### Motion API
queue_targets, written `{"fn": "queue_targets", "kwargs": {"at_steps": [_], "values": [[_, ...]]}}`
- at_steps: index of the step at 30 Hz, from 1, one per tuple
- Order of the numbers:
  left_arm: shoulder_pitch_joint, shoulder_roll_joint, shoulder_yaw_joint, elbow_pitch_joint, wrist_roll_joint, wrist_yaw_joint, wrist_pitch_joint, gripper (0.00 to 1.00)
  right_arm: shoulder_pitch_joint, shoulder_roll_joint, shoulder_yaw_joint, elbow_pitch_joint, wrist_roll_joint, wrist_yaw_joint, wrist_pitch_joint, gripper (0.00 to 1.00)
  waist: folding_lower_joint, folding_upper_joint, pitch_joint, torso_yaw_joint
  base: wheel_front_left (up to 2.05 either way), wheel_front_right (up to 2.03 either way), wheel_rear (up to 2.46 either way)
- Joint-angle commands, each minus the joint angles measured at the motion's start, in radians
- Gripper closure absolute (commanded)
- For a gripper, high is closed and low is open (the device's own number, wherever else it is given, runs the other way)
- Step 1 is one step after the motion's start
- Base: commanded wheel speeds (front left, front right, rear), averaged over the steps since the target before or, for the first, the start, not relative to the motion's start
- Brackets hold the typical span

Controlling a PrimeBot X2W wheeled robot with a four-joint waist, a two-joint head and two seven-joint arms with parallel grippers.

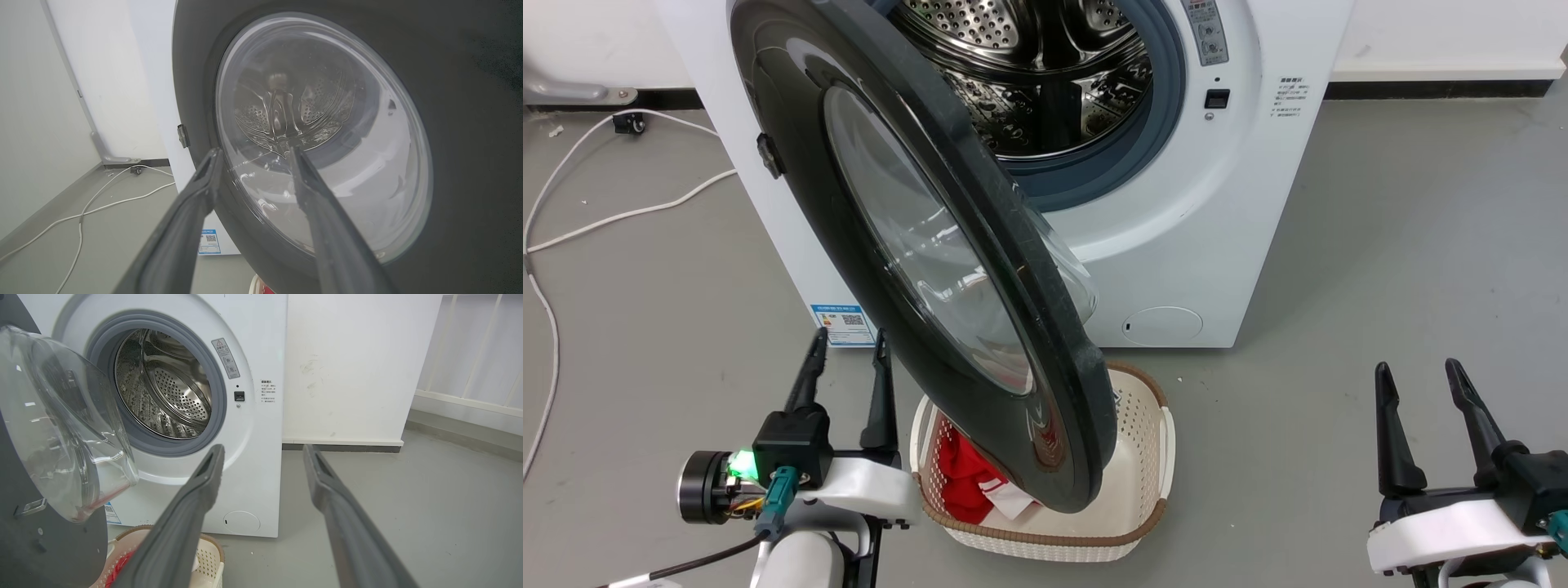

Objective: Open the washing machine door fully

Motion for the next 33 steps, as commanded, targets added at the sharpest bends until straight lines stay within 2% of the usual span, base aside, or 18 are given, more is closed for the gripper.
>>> {"fn": "queue_targets", "kwargs": {"at_steps": [1, 16, 20, 26, 33], "values": [[-0.007, 0.001, -0.001, 0.006, 0.005, -0.007, -0.003, 1.0, -0.014, 0.004, 0.0, 0.0, 0.002, -0.001, -0.003, 0.0, 0.0, 0.0, 0.0, 0.0, 0.0, 0.0, 0.0], [-0.021, -0.003, 0.012, -0.029, -0.012, 0.003, -0.003, 1.0, -0.013, 0.004, -0.003, 0.007, 0.014, -0.001, 0.004, 0.0, 0.0, 0.0, 0.004, 0.0, 0.0, 0.0, 0.0], [-0.044, -0.004, 0.023, -0.132, -0.006, 0.012, -0.003, 1.0, -0.013, 0.004, -0.004, 0.006, 0.016, -0.001, 0.004, 0.0, 0.0, 0.0, 0.006, 0.003, 0.0, 0.0, 0.0], [-0.074, -0.005, 0.03, -0.371, 0.02, 0.027, -0.002, 1.0, -0.01, 0.004, -0.006, -0.001, 0.016, -0.001, 0.007, 0.0, 0.0, 0.0, 0.008, 0.007, 0.0, 0.0, 0.0], [-0.105, -0.007, -0.023, -0.618, 0.047, 0.02, -0.002, 1.0, -0.01, 0.004, -0.005, -0.002, 0.015, -0.001, 0.009, 0.0, 0.0, 0.0, 0.007, 0.006, 0.0, 0.0, 0.0]]}}
